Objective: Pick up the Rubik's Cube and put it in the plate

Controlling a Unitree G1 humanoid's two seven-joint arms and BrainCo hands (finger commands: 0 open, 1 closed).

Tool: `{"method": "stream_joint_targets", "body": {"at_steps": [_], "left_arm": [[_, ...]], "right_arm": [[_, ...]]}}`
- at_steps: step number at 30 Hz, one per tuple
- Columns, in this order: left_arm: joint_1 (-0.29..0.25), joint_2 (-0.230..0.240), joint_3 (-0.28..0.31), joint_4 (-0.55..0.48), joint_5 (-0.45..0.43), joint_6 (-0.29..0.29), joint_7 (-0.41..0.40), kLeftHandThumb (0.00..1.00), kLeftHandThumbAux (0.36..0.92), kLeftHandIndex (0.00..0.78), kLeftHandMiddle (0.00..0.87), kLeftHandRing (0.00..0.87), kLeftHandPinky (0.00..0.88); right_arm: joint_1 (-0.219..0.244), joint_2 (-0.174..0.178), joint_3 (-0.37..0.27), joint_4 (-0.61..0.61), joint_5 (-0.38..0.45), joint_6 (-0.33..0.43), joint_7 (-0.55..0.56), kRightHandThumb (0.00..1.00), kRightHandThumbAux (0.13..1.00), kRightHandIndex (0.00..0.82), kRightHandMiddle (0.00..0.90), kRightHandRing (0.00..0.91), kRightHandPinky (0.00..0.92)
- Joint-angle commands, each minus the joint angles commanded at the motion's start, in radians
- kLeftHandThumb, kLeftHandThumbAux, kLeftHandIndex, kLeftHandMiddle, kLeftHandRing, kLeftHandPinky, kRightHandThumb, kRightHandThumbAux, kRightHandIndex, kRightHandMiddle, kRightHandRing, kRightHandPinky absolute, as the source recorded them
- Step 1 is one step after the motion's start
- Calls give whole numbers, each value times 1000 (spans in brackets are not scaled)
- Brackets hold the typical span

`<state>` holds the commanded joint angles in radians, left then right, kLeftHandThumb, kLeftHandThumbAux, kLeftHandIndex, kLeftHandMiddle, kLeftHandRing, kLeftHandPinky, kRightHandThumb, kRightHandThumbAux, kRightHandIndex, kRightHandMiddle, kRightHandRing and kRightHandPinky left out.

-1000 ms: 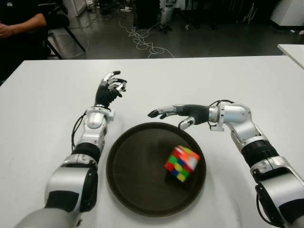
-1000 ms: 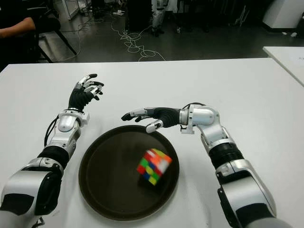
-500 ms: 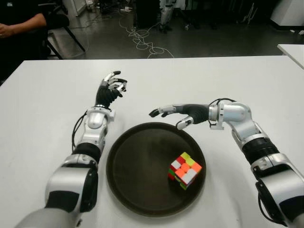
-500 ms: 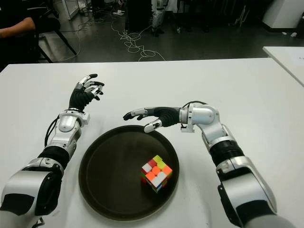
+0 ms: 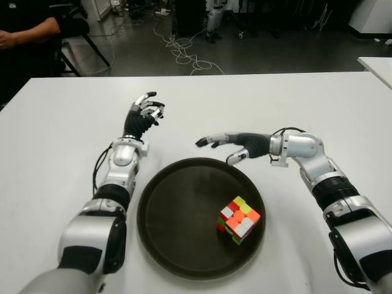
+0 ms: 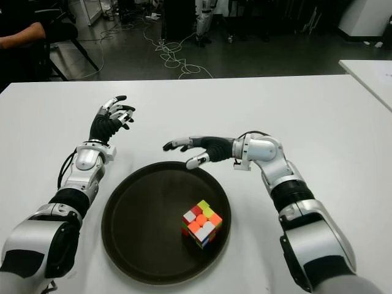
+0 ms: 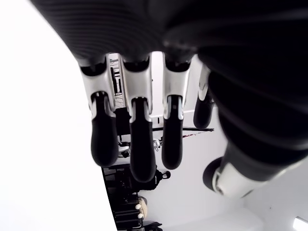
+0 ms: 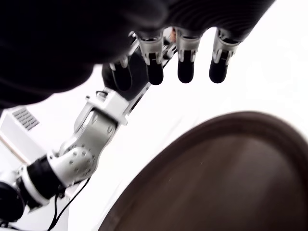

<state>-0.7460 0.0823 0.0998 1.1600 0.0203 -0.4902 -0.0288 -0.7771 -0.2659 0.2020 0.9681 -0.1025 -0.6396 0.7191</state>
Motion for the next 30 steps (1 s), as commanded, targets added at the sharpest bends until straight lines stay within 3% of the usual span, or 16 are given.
{"method": "stream_joint_targets", "body": {"at_steps": [4,6,8,9,11,13,15,16,20,23,30], "left_arm": [[-1,2,-2,2,3,2,0,289,692,213,390,490,563],[-2,3,-2,2,3,2,-1,298,695,215,398,494,568],[-2,2,-1,2,2,3,-3,302,696,214,396,492,565],[-2,2,-1,1,1,3,-4,303,693,212,394,491,563],[-1,2,0,1,-1,1,-7,305,687,210,391,489,561],[-1,2,1,1,-2,-1,-9,308,679,209,387,487,558],[1,1,2,1,-3,-5,-10,304,671,210,381,483,552],[2,1,2,1,-4,-6,-11,300,667,210,378,481,549],[3,1,0,0,1,-7,-4,286,668,209,373,478,546],[3,3,-4,-2,7,-2,4,275,682,206,372,477,544],[1,2,-7,-5,10,11,14,270,710,196,376,470,545]], "right_arm": [[-24,-13,16,127,-196,-28,-561,0,390,7,28,29,52],[-21,-26,40,154,-272,-24,-782,0,462,27,41,43,50],[-25,-31,48,184,-301,-10,-921,0,527,45,57,60,66],[-29,-30,48,197,-303,-3,-962,0,565,61,81,95,121],[-36,-7,14,208,-265,21,-994,6,601,82,123,151,195],[-37,25,-43,209,-189,46,-951,19,623,104,163,208,265],[-46,86,-191,206,39,151,-747,29,639,121,182,241,311],[-49,101,-228,207,95,178,-698,33,648,129,189,256,332],[-80,130,-314,230,191,293,-681,42,682,147,207,282,365],[-91,135,-307,255,157,301,-769,62,711,159,211,287,363],[-78,137,-222,294,0,225,-1005,144,710,142,195,260,301]]}}
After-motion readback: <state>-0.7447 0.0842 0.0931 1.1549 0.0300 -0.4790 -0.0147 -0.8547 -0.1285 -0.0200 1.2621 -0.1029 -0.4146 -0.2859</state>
